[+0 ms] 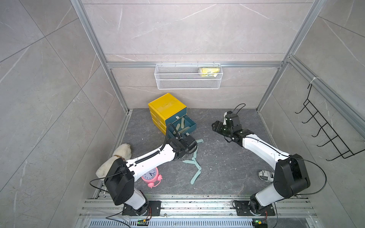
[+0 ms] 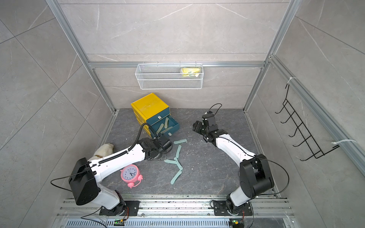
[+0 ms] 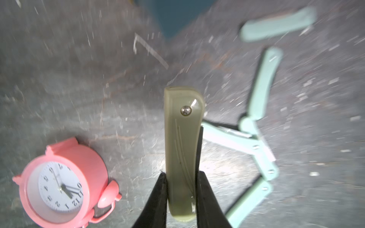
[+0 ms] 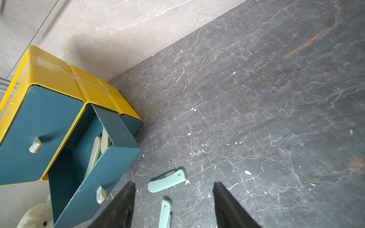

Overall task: Place the fruit knives into the drawer by color
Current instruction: Pick up the fruit knife from the center of the board, then place the fruit knife in the drawer.

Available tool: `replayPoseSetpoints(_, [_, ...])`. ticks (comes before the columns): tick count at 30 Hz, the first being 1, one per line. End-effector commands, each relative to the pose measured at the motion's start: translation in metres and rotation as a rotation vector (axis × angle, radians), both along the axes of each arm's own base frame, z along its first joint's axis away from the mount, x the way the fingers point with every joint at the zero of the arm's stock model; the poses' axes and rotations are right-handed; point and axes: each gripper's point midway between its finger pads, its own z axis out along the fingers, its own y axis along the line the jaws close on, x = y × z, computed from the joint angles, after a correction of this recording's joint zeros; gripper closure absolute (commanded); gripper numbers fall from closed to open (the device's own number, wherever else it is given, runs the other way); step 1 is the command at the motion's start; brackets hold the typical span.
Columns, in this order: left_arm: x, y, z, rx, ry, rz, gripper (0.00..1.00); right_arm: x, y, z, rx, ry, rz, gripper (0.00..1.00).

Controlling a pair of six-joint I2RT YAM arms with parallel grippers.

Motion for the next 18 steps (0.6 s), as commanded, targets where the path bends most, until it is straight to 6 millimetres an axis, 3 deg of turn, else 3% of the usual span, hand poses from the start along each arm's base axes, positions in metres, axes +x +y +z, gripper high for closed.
replayPoseSetpoints(1, [0.021, 0.014, 0.045, 0.104, -0.129, -0.023, 0.93, -0.001, -0.001, 0.005, 0.019, -0.01, -0.006, 0.35])
replayPoseSetpoints(7, [0.073, 0.001, 0.08, 0.156, -0.263, -0.049, 0.9, -0.002, -0.002, 0.007, 0.017, -0.01, -0.006, 0.35])
replayPoseSetpoints(13, [0.138, -0.004, 0.089, 0.156, -0.327, -0.036, 0.9, -0.006, -0.003, 0.008, 0.016, -0.008, -0.004, 0.35])
replayPoseSetpoints(18, [0.175, -0.014, 0.071, 0.189, -0.313, -0.041, 0.9, -0.01, -0.003, 0.004, 0.017, 0.006, 0.004, 0.35])
